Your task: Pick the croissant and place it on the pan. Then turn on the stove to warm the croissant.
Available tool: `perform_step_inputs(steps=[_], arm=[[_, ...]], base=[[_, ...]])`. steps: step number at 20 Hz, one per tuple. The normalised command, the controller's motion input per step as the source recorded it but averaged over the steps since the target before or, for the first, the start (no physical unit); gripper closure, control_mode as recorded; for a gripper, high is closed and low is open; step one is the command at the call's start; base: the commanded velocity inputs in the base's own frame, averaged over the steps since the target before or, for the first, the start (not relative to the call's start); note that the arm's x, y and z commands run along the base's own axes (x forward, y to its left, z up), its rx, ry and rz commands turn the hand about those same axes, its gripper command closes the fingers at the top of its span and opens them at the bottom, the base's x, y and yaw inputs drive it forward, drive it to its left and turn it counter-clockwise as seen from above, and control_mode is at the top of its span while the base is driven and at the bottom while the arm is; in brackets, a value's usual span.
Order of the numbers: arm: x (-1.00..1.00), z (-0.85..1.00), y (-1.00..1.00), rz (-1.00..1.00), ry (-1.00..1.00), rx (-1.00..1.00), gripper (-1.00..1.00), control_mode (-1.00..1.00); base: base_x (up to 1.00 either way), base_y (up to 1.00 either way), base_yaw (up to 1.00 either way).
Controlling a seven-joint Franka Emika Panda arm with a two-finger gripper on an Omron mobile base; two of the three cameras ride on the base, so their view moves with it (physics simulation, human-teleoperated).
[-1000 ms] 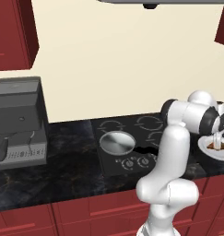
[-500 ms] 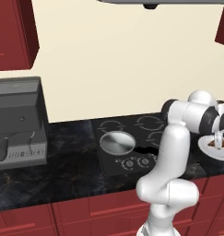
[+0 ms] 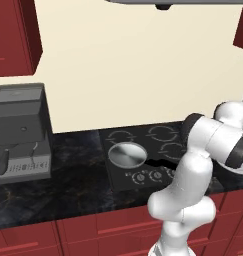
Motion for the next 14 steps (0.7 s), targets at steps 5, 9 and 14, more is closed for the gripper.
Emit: perform_step_inputs(steps=[5,9,14], arm=[[-0.24,0.96,0.61,0.00,-0.18,-0.01,1.00,-1.00],[-0.26,0.94,0.73,0.00,-0.14,0.00,1.00,-1.00],[-0.29,0.87,1.00,0.00,-0.15,0.00,1.00,-1.00]], base=[[0.00,0.00,0.00],[0.00,0.00,0.00],[0.00,0.00,0.00]])
